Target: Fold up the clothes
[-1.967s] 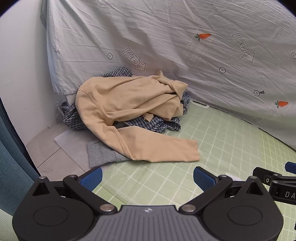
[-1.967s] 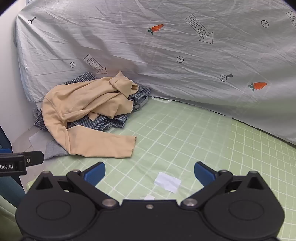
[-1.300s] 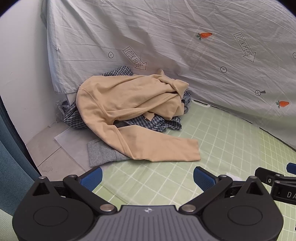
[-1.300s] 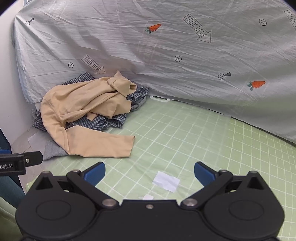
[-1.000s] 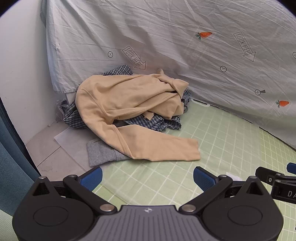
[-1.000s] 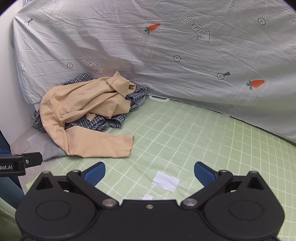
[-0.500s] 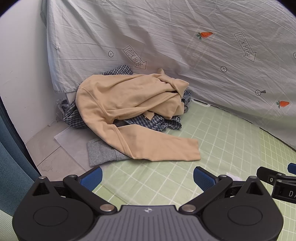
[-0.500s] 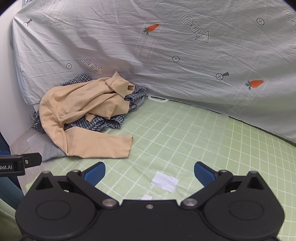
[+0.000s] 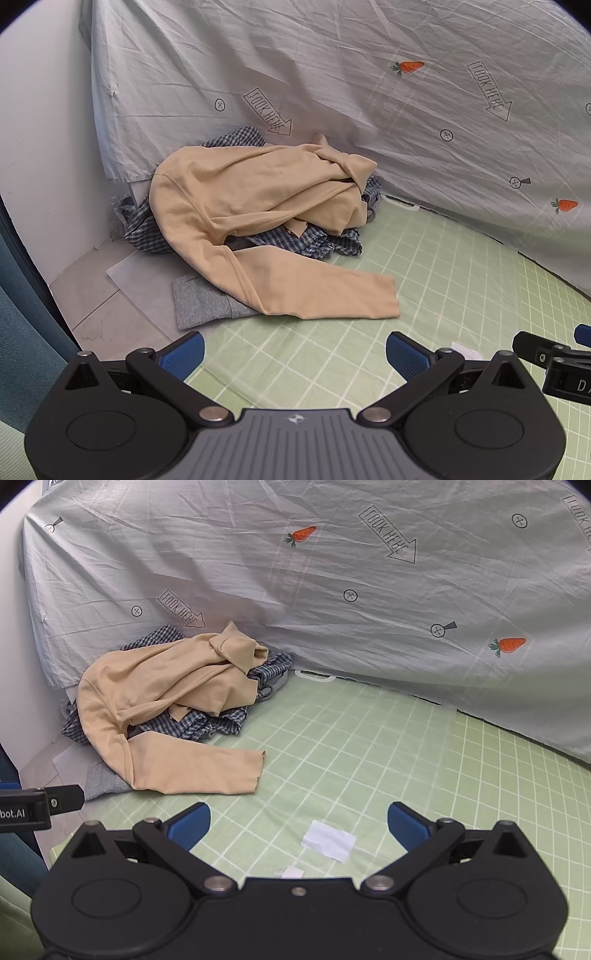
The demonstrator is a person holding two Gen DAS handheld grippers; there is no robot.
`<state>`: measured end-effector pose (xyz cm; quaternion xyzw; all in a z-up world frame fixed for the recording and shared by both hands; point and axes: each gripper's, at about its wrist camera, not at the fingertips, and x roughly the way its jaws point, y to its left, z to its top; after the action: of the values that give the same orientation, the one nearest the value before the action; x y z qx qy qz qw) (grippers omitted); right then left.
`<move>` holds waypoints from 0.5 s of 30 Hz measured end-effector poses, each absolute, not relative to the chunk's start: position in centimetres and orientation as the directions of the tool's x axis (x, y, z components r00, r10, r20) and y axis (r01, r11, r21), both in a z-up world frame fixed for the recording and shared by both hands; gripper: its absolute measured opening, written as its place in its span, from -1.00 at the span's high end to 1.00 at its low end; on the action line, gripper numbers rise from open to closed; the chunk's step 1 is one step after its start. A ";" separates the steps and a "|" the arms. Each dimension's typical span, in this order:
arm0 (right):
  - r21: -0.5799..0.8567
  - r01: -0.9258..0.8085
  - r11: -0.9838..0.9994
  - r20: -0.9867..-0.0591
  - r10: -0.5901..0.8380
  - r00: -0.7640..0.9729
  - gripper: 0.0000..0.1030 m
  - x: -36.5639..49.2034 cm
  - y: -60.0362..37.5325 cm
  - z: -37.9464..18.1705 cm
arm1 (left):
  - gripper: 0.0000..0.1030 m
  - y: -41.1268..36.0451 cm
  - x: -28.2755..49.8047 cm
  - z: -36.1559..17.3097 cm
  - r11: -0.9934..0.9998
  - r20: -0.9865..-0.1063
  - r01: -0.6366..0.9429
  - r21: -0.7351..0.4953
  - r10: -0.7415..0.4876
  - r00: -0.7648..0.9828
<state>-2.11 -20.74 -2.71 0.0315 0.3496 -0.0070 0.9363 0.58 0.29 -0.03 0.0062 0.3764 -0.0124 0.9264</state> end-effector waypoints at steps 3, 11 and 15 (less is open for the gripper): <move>0.058 0.035 0.998 -0.663 0.013 0.748 -1.00 -2.0 -20.7 -2.8 | -1.00 0.4 0.7 -0.1 1.000 -0.705 0.023 -0.002 -0.017 0.709; 0.079 0.034 0.996 -0.687 0.029 0.726 -1.00 -0.8 -21.7 -3.7 | -1.00 0.5 2.2 -1.0 1.000 -0.743 -0.004 -0.009 -0.004 0.669; 0.086 0.052 0.995 -0.710 0.024 0.703 -1.00 1.1 -22.9 -4.7 | -1.00 1.1 4.0 -1.8 0.999 -0.764 -0.036 0.002 0.025 0.645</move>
<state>1.10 -22.88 -4.66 0.0497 0.3850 -0.0075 0.9215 4.01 1.08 -1.83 -0.0066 0.4209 0.0168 0.9069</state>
